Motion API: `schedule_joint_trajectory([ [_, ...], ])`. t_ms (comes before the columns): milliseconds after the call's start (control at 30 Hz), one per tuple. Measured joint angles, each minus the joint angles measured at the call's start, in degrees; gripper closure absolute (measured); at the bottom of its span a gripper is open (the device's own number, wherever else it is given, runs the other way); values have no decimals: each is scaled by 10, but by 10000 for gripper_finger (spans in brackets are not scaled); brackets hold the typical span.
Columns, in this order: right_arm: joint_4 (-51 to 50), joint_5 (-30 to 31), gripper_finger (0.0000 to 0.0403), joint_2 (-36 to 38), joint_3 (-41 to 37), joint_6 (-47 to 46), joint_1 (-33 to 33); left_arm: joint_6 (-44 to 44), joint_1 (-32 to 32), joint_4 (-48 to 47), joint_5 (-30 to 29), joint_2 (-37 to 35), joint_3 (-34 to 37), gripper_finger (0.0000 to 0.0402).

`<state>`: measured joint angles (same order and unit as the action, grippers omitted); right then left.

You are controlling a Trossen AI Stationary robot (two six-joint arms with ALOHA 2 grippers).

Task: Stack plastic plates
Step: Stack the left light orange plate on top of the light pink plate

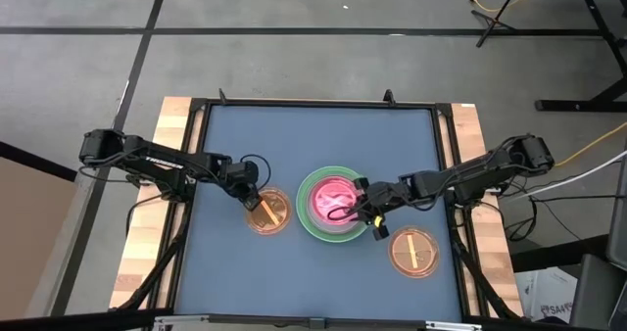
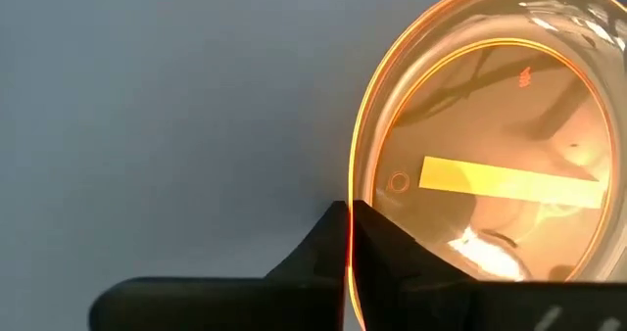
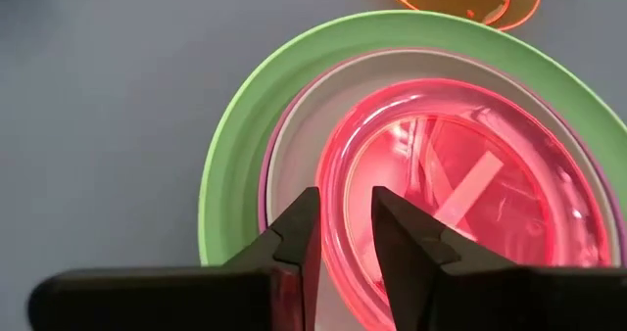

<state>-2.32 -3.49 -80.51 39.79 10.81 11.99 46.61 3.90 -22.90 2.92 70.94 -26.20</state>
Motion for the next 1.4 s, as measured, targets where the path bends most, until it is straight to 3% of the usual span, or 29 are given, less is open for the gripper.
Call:
schedule_joint_trajectory([
  [467,-124,0,317,124,0,0,0,-16,0,58,14,-2,-9,401],
  [700,-183,0,317,187,0,-15,0,-69,-2,59,58,-2,-40,401],
  [1033,-254,12,317,241,0,-46,0,-67,-6,64,141,-2,-73,401],
  [1200,-291,48,317,246,0,-46,0,-38,-24,93,138,-2,-100,401],
  [1400,-300,60,317,246,0,-46,0,25,-52,124,59,-3,-142,401],
])
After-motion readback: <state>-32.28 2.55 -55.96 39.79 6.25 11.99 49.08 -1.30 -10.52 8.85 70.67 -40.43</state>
